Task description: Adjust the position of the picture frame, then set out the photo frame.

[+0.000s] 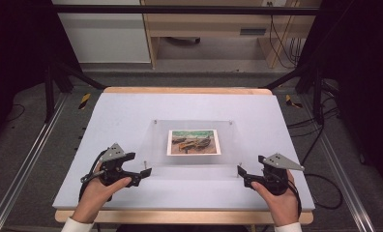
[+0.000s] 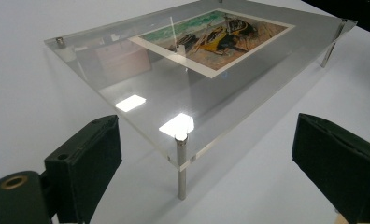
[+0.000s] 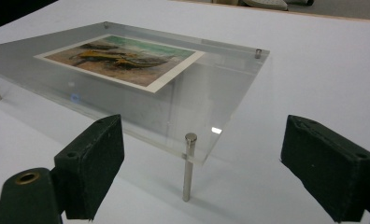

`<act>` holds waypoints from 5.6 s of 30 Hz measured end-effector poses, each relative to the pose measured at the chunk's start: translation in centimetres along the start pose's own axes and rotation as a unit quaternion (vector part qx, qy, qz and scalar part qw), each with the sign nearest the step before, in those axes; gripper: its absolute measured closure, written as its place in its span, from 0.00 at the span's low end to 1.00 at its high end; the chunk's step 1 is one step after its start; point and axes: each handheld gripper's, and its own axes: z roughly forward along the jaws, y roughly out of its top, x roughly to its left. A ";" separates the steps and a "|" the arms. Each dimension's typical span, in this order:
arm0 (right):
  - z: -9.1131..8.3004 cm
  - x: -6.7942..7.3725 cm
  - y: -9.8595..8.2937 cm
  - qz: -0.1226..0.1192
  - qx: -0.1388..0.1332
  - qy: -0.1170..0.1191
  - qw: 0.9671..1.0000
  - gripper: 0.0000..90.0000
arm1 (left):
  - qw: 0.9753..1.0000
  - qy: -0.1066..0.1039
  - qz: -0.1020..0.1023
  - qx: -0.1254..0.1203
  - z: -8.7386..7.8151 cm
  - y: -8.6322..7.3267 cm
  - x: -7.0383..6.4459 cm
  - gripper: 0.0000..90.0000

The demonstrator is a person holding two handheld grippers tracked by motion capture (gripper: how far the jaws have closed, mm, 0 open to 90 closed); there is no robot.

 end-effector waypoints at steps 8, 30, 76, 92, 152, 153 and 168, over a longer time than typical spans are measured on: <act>0.8 0.7 1.7 -0.020 0.016 0.007 1.000 0.20 | 1.000 0.007 0.006 0.007 0.1 1.4 -0.3 0.10; 4.9 -0.6 4.1 0.026 0.106 0.053 0.993 0.33 | 0.996 0.042 -0.042 0.064 2.9 2.8 1.4 0.24; 6.8 -2.3 2.1 0.154 0.161 0.114 0.968 0.20 | 0.984 -0.027 -0.153 0.086 4.6 1.4 3.0 0.16; 6.8 -2.4 2.0 0.150 0.155 0.110 0.970 0.21 | 0.981 -0.043 -0.170 0.080 5.0 1.1 3.1 0.17; 1.8 1.1 -0.9 0.025 0.074 0.057 0.995 0.37 | 0.995 0.033 -0.095 0.017 0.9 -1.7 -1.6 0.43; 1.7 1.2 -1.0 0.022 0.073 0.054 0.996 0.38 | 0.995 0.034 -0.093 0.017 0.9 -1.8 -1.7 0.43; 0.6 1.6 -1.9 0.013 0.069 0.044 0.997 0.48 | 0.995 0.041 -0.093 0.013 0.1 -2.5 -2.3 0.51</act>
